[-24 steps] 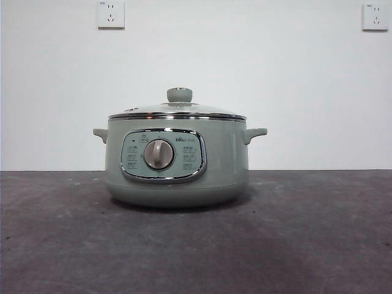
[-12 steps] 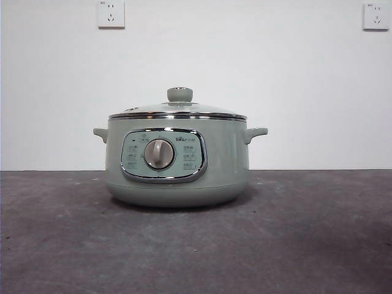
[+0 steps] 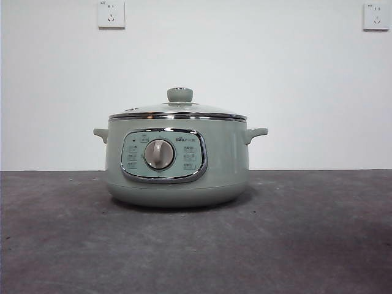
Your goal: Pick up the corn,open the lid,put the corn in the pot,close the lid
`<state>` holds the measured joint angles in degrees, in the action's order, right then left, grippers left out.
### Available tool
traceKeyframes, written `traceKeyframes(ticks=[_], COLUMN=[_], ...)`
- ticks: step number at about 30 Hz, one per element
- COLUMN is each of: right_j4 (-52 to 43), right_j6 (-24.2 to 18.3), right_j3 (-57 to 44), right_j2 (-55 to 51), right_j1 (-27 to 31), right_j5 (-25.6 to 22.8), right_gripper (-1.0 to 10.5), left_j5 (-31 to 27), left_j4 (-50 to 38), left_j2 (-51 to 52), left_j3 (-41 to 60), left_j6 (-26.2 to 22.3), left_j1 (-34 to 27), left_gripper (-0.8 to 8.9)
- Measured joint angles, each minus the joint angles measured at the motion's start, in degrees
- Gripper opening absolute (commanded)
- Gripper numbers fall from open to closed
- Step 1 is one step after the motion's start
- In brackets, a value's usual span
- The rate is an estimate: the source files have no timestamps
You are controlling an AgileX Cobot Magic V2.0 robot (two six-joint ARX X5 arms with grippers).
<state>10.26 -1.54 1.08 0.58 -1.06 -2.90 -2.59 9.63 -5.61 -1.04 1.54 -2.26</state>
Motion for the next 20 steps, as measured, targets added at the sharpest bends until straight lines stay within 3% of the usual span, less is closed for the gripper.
traceKeyframes(ticks=[20], right_j4=[0.1], right_j6=[0.0], right_j3=[0.0], right_j2=[0.0], right_j1=[0.0], right_j5=[0.8], right_gripper=[0.0], left_j5=[0.0], left_j4=[0.0], left_j2=[0.0], left_j3=[0.0], left_j6=[0.0], left_j1=[0.0], left_gripper=[-0.03])
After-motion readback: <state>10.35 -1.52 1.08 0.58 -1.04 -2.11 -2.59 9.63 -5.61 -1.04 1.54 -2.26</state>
